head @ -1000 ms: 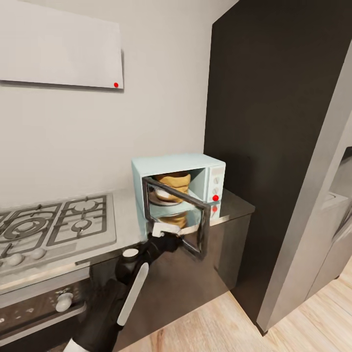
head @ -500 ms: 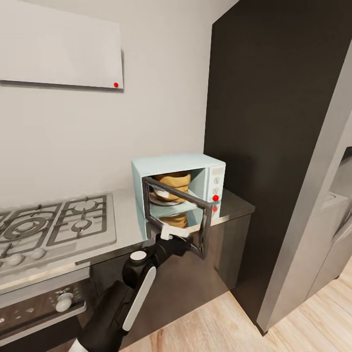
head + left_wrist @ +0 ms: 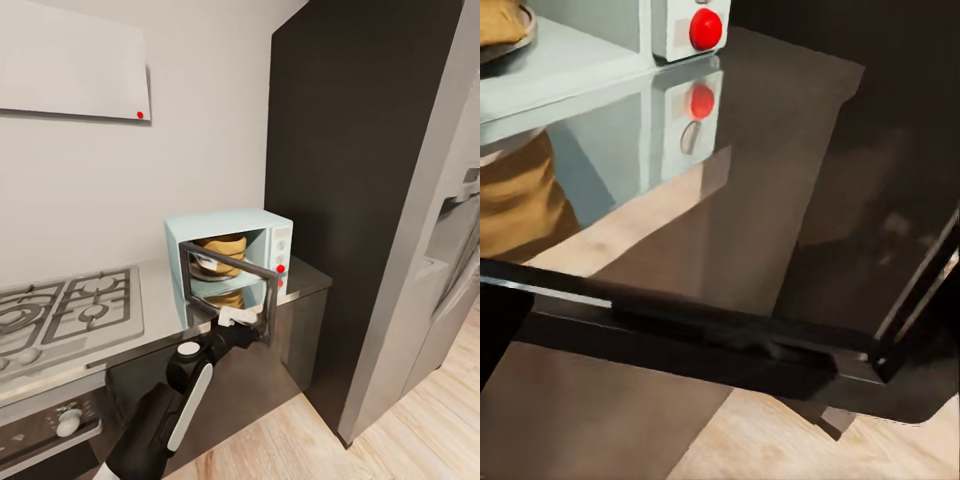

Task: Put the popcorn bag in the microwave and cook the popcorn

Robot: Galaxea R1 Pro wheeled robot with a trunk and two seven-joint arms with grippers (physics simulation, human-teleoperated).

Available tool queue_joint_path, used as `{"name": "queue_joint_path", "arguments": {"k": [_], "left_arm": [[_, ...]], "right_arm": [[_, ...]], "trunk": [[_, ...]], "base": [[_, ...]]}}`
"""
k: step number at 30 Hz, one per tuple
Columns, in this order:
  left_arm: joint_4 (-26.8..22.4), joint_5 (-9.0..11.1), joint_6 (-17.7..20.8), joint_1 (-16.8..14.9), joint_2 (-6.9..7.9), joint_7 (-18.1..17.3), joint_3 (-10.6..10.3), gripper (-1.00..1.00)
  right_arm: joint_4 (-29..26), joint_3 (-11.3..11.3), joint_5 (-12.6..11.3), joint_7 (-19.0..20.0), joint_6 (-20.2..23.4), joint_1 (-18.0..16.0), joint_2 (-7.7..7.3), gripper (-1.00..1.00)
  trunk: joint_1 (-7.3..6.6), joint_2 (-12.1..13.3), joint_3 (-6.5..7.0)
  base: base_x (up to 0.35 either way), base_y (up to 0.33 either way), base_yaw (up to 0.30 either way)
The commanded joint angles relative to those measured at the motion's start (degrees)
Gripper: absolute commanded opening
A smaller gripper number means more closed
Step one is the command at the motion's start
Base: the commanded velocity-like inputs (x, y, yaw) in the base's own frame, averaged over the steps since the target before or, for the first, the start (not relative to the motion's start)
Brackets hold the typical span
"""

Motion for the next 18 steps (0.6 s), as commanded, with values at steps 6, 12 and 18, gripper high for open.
{"name": "queue_joint_path", "arguments": {"k": [6, 12, 18], "left_arm": [[0.2, 1.4, 0.2, 0.0, -0.03, -0.1, 0.1, 1.00], [0.5, 1.6, -4.6, 0.0, -0.03, -0.1, 0.2, 1.00], [0.6, 1.5, -5.0, 0.0, -0.03, 0.0, 0.2, 1.00]], "right_arm": [[0.1, -0.5, 0.6, 0.1, -0.1, -0.1, -0.12, 1.00], [0.1, -0.5, 0.6, 0.1, -0.2, -0.1, -0.19, 1.00], [0.1, -0.5, 0.6, 0.2, -0.2, -0.1, -0.15, 1.00]], "trunk": [[0.00, 0.0, -0.07], [0.00, 0.0, -0.07], [0.00, 0.0, -0.07]], "base": [[0.021, 0.000, -0.180], [0.282, 0.000, -0.021], [0.307, 0.000, 0.000]]}}
